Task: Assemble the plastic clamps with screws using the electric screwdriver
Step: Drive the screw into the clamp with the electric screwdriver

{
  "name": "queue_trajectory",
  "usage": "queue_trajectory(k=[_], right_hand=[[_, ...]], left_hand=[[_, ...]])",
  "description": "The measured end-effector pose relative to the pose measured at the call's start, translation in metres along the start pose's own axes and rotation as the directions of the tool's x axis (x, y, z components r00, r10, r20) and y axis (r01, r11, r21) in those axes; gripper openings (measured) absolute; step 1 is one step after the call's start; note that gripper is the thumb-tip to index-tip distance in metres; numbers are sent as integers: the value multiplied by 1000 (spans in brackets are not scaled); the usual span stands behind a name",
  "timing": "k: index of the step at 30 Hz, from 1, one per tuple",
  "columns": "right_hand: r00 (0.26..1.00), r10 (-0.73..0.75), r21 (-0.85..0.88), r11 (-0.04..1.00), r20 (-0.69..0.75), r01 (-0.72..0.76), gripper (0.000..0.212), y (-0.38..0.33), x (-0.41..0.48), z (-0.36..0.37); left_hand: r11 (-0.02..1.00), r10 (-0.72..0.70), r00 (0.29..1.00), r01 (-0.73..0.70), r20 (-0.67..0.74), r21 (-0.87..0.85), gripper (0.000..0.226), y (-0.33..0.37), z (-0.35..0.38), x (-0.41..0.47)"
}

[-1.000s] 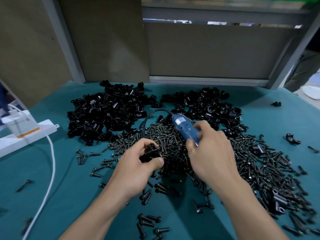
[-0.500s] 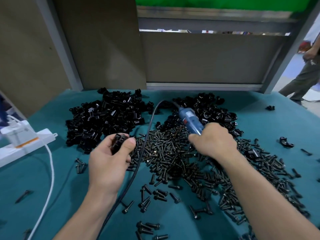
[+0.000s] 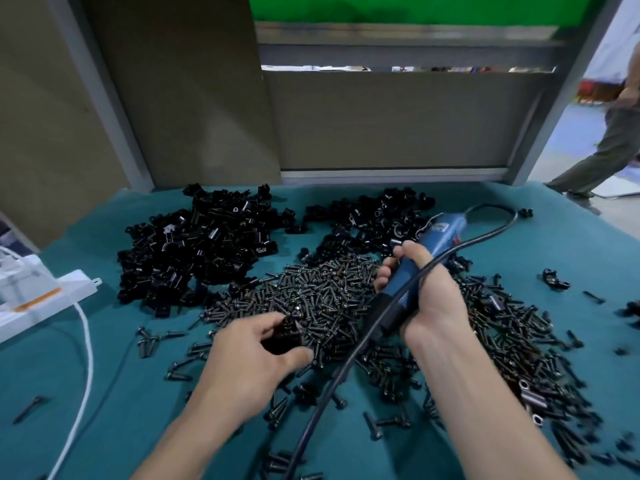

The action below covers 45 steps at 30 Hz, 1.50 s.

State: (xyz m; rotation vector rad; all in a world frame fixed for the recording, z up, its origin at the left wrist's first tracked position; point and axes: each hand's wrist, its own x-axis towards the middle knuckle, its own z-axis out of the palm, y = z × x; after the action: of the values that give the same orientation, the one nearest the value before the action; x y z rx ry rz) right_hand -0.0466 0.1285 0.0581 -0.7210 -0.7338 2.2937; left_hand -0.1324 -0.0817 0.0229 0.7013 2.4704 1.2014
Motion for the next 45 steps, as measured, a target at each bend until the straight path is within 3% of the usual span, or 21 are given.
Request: queue_trajectory(k=[3,6,15,26,45], right_hand=[[998,-14,128,992,-66,22,18,10,2,-5],[992,-33,198,978,-120,56,22,13,6,-11],[992,-26,370,926,-123,70,16,18,12,-13],[993,-43,397,914,-112,84,15,28,4,-6],[991,-111,424,896,-70,130,23,33,-4,-2]], left_hand=[[1000,18,997,-20,75,24,29,-1,0,0],[998,57,992,-60,116,15,20,-3,0,1],[998,58,998,-58,12,2,9,-2,5,-1],[997,-30,1000,30,1,-66,22,5,8,-5],[991,-113,994,112,2,-73,25,13,8,-9]])
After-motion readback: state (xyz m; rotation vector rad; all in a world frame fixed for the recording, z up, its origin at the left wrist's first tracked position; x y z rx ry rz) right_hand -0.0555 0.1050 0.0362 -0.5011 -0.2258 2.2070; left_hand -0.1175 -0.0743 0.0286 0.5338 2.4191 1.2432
